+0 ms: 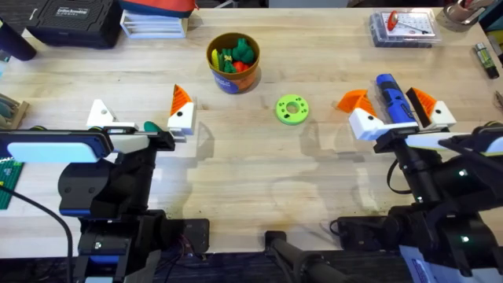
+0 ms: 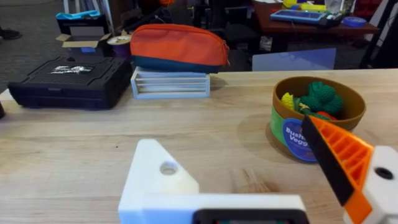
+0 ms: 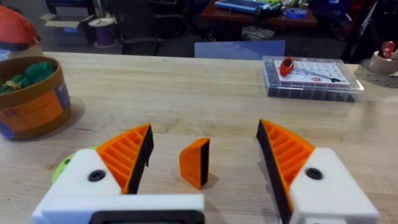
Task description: Pick up the gripper from the table and insert it into the empty holder that is missing its gripper. Then pick up a screw, insert it into the mounting hole, and use the screwdriver to tighten it. Finally, clean up the table by picking up the vegetable and placing it into the bucket.
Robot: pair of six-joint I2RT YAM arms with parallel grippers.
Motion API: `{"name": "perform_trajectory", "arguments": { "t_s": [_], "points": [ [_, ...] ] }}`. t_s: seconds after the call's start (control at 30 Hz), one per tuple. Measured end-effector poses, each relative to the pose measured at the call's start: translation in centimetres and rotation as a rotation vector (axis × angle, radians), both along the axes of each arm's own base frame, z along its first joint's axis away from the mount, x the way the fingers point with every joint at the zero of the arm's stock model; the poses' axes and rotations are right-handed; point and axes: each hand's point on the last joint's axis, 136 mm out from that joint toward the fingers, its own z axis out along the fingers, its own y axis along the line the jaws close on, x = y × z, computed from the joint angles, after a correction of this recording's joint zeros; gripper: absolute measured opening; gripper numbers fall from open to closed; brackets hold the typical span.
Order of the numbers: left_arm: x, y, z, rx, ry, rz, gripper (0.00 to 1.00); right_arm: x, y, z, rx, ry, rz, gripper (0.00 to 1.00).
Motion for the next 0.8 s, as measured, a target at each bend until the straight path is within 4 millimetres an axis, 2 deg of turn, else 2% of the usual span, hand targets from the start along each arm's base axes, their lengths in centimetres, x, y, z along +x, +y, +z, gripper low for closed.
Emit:
{"name": "perform_trajectory", "arguments": {
  "t_s": [0.43,0.6,0.7,0.8],
  "points": [
    [0.0,0.0,0.0,0.000,-0.001,0.000,0.987,0.0,-0.1,-0.1,-0.002,0.005,-0.003,0.994],
    [-0.1,0.0,0.4,0.000,0.003,0.002,0.987,-0.1,-0.1,-0.3,0.048,0.036,-0.013,0.994],
    [-0.6,0.5,2.2,0.001,0.015,0.028,0.987,-0.7,-0.2,-0.5,0.063,0.121,-0.018,0.994],
    [-1.5,1.1,5.2,0.003,0.055,0.065,0.987,-1.6,-0.3,0.8,0.069,0.210,-0.029,0.994]
  ]
}}
